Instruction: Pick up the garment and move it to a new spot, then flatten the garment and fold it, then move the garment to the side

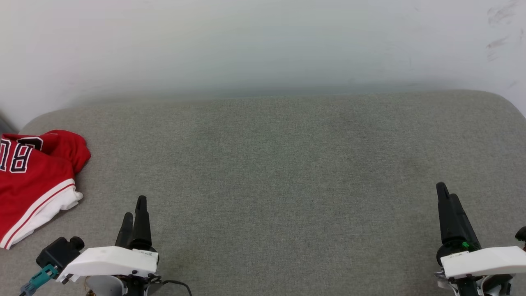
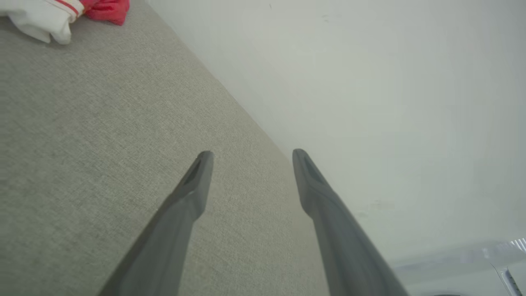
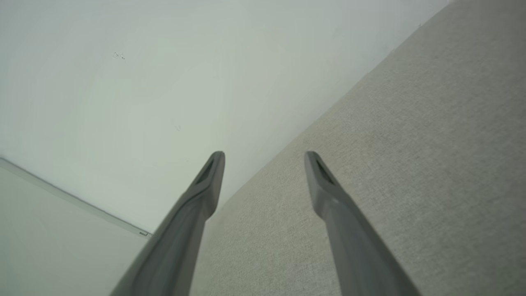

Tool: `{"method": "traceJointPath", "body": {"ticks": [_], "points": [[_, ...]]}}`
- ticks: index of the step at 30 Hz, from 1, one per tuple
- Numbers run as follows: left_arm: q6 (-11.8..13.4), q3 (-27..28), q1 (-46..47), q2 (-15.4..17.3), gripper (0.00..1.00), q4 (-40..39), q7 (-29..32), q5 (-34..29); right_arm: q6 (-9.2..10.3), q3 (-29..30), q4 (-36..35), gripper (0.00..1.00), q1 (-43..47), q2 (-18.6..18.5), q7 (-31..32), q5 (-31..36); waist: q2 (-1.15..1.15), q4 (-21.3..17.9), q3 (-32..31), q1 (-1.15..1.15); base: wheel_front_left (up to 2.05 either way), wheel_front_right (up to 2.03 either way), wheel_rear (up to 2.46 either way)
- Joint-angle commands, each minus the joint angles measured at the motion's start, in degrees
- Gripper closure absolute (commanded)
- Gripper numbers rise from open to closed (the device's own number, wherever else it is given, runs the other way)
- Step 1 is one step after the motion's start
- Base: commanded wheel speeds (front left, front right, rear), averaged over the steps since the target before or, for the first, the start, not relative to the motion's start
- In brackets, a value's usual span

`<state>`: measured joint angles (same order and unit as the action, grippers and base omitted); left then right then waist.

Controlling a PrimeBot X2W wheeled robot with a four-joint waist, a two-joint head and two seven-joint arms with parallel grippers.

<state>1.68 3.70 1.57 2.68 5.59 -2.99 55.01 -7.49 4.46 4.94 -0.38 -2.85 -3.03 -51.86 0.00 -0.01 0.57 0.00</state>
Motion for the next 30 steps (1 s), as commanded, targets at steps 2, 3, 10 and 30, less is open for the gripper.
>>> {"method": "traceJointPath", "body": {"ticks": [2,3,10,30], "points": [[0.6,-0.51,0.21,0.17,0.0,-1.35,-0.69,-3.2,0.0,-0.3,-1.49,0.0,0.01,-0.09,-0.63,2.73,0.0,0.02,0.0,0.0,0.0,0.0,0.0],[0.78,-0.76,0.14,0.17,0.0,-1.48,-0.89,-4.64,0.0,-0.4,-1.7,0.0,0.09,-0.09,-0.84,3.68,0.0,0.03,0.0,0.0,0.0,0.0,0.0],[2.23,-2.36,-0.43,0.26,0.0,-2.02,-2.22,-12.75,0.0,-0.86,-3.05,0.0,0.84,-0.08,-2.19,9.53,0.0,0.03,0.04,0.0,0.0,0.0,0.0],[5.72,-7.46,-1.58,2.26,0.0,-4.16,-5.55,-27.13,0.0,-2.8,-5.9,0.0,2.76,-0.07,-5.5,26.83,0.0,0.01,0.11,0.0,0.0,0.0,0.0]]}}
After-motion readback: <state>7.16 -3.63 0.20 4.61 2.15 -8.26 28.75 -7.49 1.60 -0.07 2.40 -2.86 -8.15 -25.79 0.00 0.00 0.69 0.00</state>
